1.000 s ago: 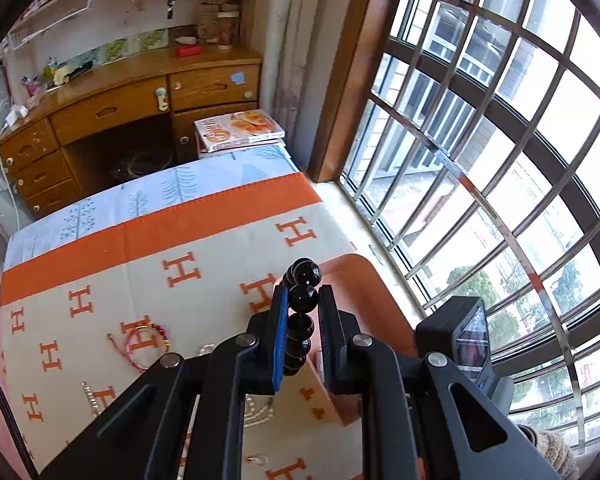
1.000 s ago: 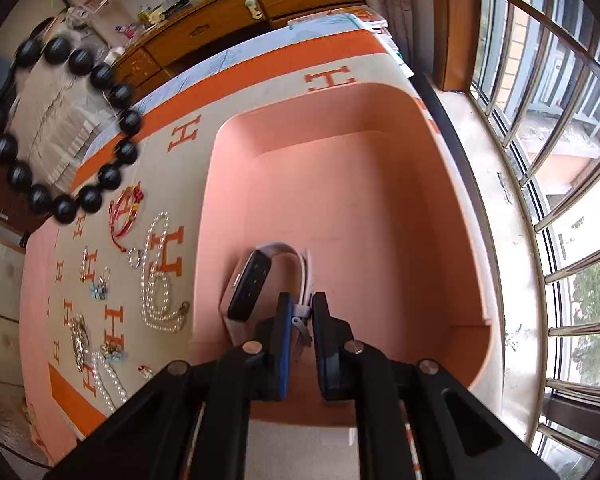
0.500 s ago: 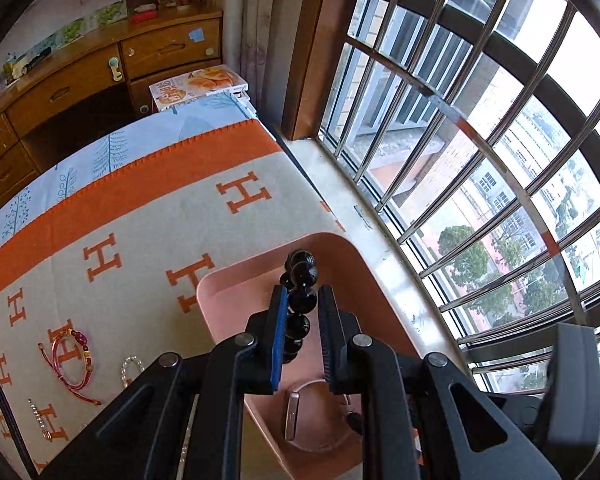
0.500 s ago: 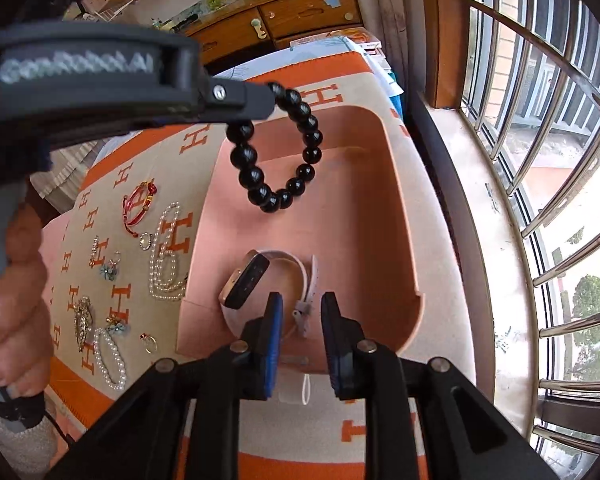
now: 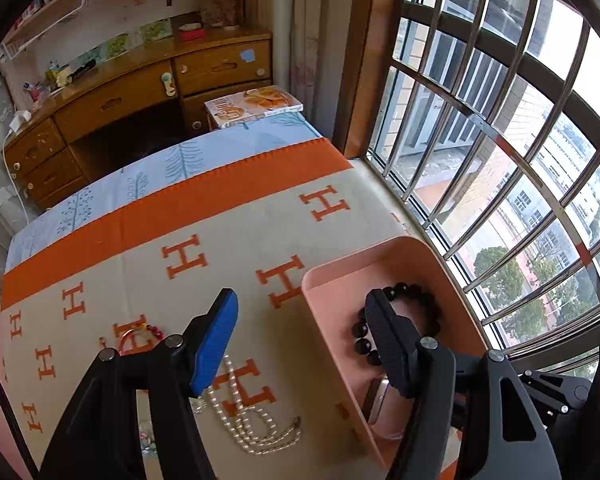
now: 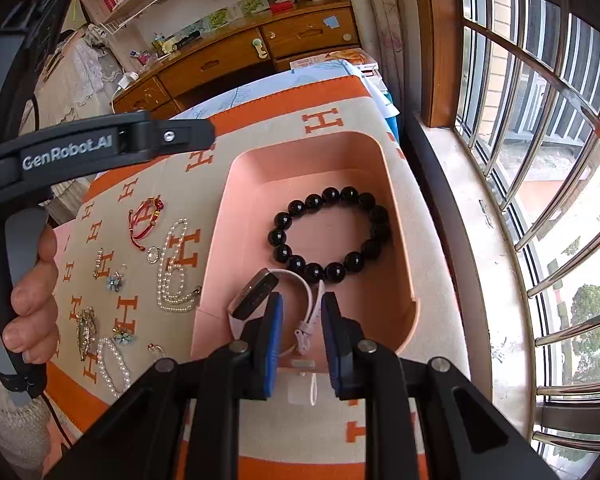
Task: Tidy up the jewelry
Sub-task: 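Carry the bead bracelet into the pink box with the left tool while the right tool drops the watch there, then move the left tool to the gold hair comb while the right tool approaches the pearl bracelet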
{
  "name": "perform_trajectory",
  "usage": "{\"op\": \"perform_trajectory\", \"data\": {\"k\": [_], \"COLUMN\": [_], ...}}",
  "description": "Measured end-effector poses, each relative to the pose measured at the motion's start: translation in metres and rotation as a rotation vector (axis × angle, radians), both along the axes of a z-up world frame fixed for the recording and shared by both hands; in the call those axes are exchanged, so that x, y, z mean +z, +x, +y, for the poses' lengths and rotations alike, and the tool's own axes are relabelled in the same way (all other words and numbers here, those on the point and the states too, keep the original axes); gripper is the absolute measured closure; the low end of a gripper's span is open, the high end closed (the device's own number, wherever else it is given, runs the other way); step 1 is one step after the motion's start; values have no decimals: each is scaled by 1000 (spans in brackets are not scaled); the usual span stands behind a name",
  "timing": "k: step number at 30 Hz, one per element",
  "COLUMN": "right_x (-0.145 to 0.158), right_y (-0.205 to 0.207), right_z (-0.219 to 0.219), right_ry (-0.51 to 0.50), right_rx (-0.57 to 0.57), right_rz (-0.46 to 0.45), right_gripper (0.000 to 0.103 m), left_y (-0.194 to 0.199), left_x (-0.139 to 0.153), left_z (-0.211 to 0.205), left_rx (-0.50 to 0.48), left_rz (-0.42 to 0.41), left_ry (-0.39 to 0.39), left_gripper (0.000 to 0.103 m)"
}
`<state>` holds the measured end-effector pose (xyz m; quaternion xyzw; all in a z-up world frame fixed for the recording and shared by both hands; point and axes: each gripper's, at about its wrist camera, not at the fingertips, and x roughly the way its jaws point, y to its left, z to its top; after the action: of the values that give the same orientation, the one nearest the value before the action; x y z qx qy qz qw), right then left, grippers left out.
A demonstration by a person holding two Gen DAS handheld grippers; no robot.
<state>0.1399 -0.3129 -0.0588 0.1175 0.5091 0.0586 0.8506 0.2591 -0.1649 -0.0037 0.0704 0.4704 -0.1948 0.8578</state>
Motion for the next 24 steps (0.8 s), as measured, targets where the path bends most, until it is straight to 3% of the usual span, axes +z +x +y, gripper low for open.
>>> {"op": "perform_trajectory", "data": {"k": [10, 13, 16, 24], "right_x": [22, 32, 40, 42], "right_y": [-9, -11, -16, -22], "right_z": [35, 49, 66, 116], "right_ry": [19, 26, 24, 43], "right_rx": [70, 103, 142, 265], "right_rz": [-56, -76, -100, -104], "right_gripper": [83, 82, 65, 63], "left_y": [-36, -55, -77, -138], "left_x": [18, 27, 36, 24], "left_z": [111, 143, 172, 230], "left_rx": [157, 197, 230, 355], "left_rz": [-21, -47, -83, -143], "left_ry": [40, 51, 50, 77], "left_gripper": [33, 22, 19, 15]}}
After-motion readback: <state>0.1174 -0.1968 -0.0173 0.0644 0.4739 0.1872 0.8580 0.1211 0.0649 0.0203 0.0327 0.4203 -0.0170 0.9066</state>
